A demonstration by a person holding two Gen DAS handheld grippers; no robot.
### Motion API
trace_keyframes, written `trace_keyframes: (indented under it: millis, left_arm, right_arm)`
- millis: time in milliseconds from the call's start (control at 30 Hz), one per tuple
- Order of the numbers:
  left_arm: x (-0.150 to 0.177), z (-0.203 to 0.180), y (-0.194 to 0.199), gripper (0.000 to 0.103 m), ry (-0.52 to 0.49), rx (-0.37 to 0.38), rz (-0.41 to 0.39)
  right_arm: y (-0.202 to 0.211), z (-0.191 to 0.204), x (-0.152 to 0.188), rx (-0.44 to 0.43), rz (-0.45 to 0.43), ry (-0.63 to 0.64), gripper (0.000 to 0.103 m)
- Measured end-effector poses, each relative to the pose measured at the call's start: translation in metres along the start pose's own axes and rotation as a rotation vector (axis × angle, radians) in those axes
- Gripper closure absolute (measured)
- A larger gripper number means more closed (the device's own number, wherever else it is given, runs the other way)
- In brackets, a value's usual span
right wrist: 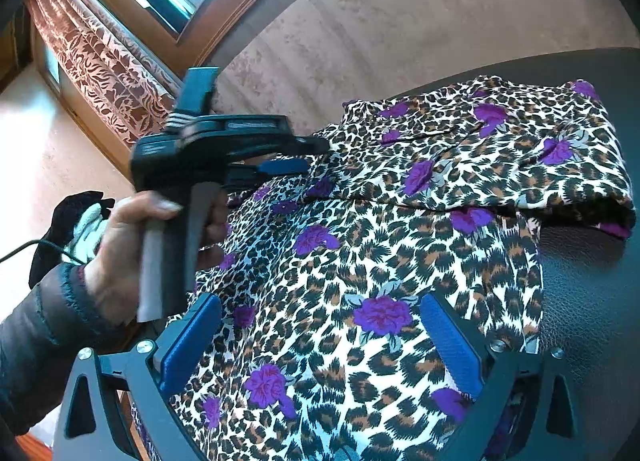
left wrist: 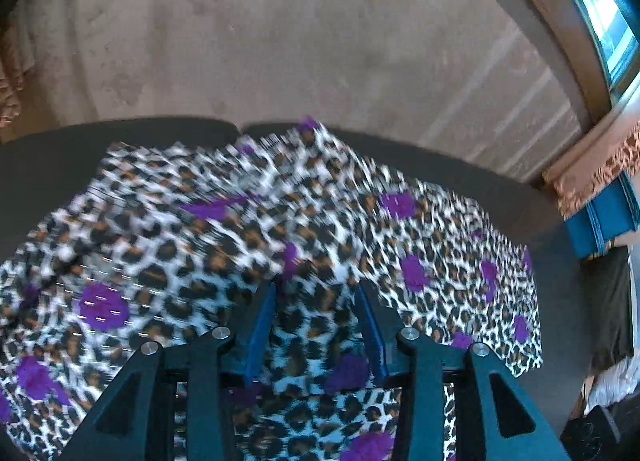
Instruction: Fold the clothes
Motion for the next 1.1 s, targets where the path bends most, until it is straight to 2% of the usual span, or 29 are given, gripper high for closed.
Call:
trace_keyframes:
  millis: [33,67,167,333,433,633,733,833,900,1000,1033,1100]
  left_arm:
    - [-0.001,-0.002,0.001,0.082,-0.021,-0.039,-0.029]
    - [-0.002,-0.003,0.004,0.101,-0.026,-0.054,-0.052]
    - [-0.006,-0.003,0.023,0.101,-0.002,-0.026,-0.107]
    - [-0.016,0.013,0.075,0.101,0.082,0.029,-0.222]
    - [-0.018,0.032,0.101,0.101,0.148,0.041,-0.255]
    - [0.0,0.086,0.119,0.101,0.253,-0.016,-0.237]
    - [0.02,0.11,0.106,0.101,0.279,-0.014,-0.173]
    - [0.033,0.126,0.089,0.101,0.294,-0.045,-0.138]
    - [0.033,0.134,0.084,0.101,0.301,-0.081,-0.148]
    - [0.026,0.148,0.084,0.101,0.29,-0.202,-0.182]
    - [0.024,0.153,0.082,0.101,0.294,-0.219,-0.178]
    - [0.026,0.154,0.076,0.101,0.293,-0.177,-0.143]
  right_arm:
    - [0.001,0.0,0.0,-0.003,-0.002,-0.001,0.002]
    - [0.001,0.0,0.0,-0.005,-0.003,-0.002,0.002]
    - [0.002,0.0,0.0,-0.007,-0.004,-0.001,0.002]
    - [0.003,0.0,0.0,-0.006,-0.006,-0.002,0.002]
    - [0.003,0.0,0.0,-0.005,-0.005,-0.002,0.002]
    - [0.003,0.0,0.0,-0.003,-0.004,-0.001,0.002]
    - [0.002,0.0,0.0,-0.003,-0.004,-0.003,0.002]
    - [0.002,0.0,-0.001,-0.005,-0.004,-0.005,0.002]
    - [0.002,0.001,-0.001,-0.003,-0.003,-0.005,0.002]
    - [0.003,0.0,-0.002,-0.011,-0.007,-0.01,0.002]
    - [0.003,0.0,-0.003,-0.012,-0.007,-0.011,0.002]
    - [0.004,0.0,-0.003,-0.016,-0.008,-0.012,0.001]
Point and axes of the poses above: each gripper's, at about its wrist camera, not at the fingertips, and y roughly against the way its jaws point, z to its left, x to its underside, the point moved 6 cm from there along -y, roughly the way its jaws point, and after that the axes turned 6 degrees about -x, right-handed, at the moved point
